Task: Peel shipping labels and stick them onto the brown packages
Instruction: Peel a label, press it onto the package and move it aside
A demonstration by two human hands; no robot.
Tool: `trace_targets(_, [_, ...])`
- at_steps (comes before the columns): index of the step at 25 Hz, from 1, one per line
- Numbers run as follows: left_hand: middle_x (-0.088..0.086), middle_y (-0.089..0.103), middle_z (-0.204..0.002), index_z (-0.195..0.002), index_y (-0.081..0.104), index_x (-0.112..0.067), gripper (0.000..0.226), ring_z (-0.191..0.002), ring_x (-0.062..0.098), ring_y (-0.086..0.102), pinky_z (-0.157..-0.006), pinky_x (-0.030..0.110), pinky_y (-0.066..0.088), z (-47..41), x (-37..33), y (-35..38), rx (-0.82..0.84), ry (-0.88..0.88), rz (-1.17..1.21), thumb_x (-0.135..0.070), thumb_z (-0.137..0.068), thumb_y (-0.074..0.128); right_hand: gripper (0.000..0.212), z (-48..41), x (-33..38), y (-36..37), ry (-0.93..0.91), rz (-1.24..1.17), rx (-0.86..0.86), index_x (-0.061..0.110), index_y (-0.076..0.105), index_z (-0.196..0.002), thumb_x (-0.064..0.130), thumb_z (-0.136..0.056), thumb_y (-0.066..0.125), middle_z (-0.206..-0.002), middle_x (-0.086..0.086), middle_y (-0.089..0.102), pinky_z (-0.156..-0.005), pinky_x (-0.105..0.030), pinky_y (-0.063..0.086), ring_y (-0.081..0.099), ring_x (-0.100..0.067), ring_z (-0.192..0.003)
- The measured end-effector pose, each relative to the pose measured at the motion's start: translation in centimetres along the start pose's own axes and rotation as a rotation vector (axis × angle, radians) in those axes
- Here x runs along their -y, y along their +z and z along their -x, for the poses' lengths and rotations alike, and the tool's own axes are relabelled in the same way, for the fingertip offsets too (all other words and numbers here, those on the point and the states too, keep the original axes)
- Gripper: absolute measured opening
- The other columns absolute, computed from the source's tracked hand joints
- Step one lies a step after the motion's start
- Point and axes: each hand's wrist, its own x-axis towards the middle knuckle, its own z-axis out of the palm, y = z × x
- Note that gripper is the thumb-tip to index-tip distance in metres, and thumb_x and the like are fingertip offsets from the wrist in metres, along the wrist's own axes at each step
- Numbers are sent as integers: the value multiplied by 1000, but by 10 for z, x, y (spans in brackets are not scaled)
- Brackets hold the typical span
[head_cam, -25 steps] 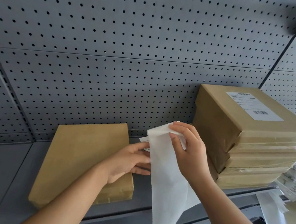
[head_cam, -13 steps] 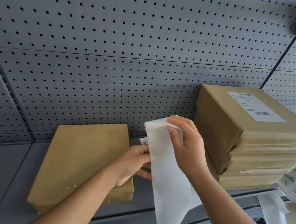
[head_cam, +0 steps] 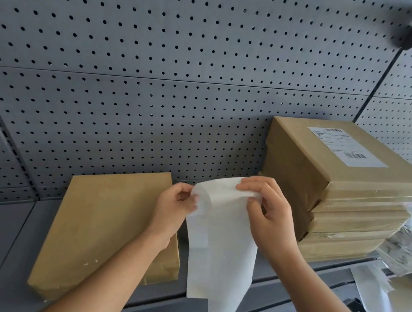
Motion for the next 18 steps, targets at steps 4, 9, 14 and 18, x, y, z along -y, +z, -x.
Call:
trace_targets(4, [4, 74, -95, -92, 71, -12, 14, -89, 17, 67, -79, 31, 52, -6, 2, -3, -108, 103, -96, -1, -91, 63, 42, 11, -5, -12, -60, -34, 100, 12, 73, -91, -3, -77, 36, -104, 0, 65, -85, -29, 49, 61, -20, -103])
trace_targets(9, [-3, 75, -99, -89, 69, -12, 20, -91, 9, 70, -73, 14, 52, -6, 2, -6, -98, 120, -67, 7, -89, 63, 41, 18, -26, -21, 94, 12, -16, 21, 74, -95, 6, -87, 37, -101, 10, 66, -74, -45, 56, 67, -19, -83])
trace_targets(14, [-3, 75, -109, -81, 66, -8, 25, -106, 6, 70, -84, 21, 57, -2, 4, -8, 15, 209, -97, 14, -92, 57, 26, 0, -36, -7, 480, 15, 102, 34, 61, -123, 34, -100, 49, -105, 11, 64, -91, -44, 54, 67, -14, -93])
trace_targets(18, [-1, 72, -116, -88, 67, -2, 20, -109, -1, 66, -84, 16, 55, 5, 1, -7, 90, 251, -144, 12, -96, 55, 40, -9, -32, 7, 698, -124, 246, 28, 53, -134, 43, -96, 57, -105, 6, 72, -90, -41, 57, 71, -15, -93])
